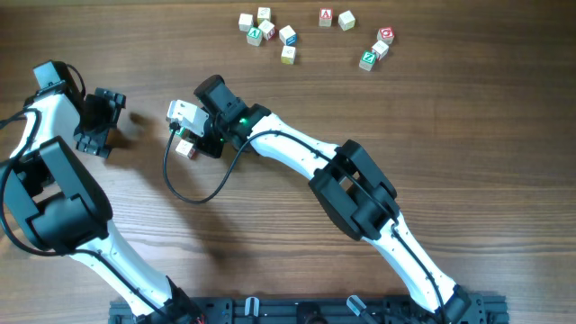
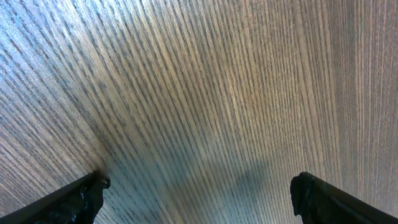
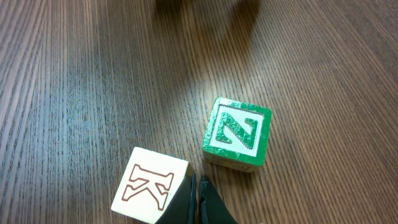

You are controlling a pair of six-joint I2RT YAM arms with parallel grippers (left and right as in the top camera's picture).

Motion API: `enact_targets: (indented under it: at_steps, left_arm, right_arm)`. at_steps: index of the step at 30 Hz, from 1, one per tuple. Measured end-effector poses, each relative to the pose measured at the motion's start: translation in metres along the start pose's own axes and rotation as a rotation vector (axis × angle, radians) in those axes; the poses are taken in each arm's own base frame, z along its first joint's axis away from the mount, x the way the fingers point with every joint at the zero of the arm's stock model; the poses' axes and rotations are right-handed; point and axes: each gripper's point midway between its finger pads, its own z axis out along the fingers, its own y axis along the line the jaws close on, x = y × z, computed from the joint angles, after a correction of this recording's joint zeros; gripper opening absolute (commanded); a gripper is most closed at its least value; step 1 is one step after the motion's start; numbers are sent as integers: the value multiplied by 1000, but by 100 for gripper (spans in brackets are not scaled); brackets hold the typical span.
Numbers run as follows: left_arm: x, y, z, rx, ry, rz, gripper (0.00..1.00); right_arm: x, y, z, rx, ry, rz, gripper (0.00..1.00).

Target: Form a circle

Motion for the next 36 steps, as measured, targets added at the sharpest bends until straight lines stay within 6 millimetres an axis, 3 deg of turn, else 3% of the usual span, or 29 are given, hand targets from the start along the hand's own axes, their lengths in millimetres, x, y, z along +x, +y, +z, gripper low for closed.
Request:
enact_targets:
  at_steps: [14,17,24,29,36]
  left_arm:
    - [0,0,0,0,0,0,100]
    - [0,0,0,0,0,0,100]
    - [0,0,0,0,0,0,100]
    - [0,0,0,0,0,0,100]
    - [0,0,0,0,0,0,100]
  right_arm:
    - [2,-1,0,2,8,3,4]
    - [0,-8,-2,19,-8,1,4]
    - [10,-49,-16,111,-8,31,4]
    - [8,-54,-19,126,-14,31,4]
    - [-27,-72,-44,200,-93,-29,4]
